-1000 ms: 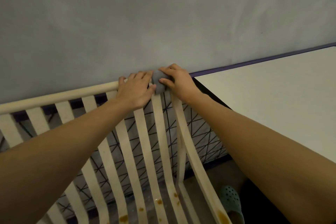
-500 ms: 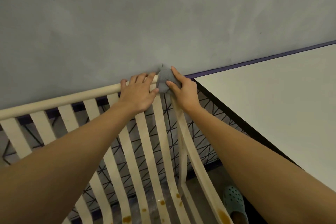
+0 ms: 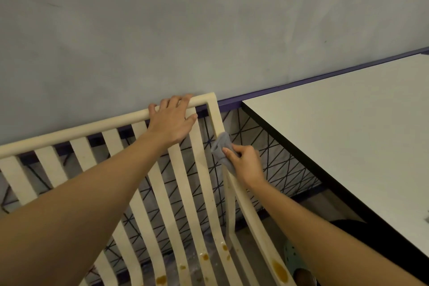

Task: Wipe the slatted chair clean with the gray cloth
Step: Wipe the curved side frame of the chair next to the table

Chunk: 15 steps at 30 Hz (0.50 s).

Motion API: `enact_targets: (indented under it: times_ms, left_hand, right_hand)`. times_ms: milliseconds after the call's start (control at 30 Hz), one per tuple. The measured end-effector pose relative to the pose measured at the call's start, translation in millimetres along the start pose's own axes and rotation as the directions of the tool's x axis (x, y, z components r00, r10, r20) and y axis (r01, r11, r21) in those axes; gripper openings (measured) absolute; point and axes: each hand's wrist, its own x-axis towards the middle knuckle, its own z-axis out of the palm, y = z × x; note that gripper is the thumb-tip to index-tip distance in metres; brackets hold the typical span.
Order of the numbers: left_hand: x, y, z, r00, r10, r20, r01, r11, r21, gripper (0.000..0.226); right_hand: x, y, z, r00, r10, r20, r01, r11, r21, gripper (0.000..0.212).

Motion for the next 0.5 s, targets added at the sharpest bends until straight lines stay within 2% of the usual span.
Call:
enact_targets:
  times_ms: [133, 267, 500]
  left_hand:
    - [2, 0, -1, 1.000, -0.025, 0.006, 0.025, 1.000, -0.017, 0.049]
    - [5, 0, -1, 0.999, -0.045, 0.011, 0.046, 0.997, -0.055, 0.047]
    - [10, -3, -11, 0.994, -0.089, 0.057, 0.098, 0.979, -0.179, 0.042]
  right_hand:
    - [32, -24, 2, 0.999, -0.050, 0.003, 0.050, 0.998, -0.048, 0.026]
    - [57, -46, -1, 0.995, -0.099, -0.001, 0.099, 0.995, -0.025, 0.022]
    - [13, -8, 0, 1.000, -0.012, 0.014, 0.012, 0.999, 0.037, 0.023]
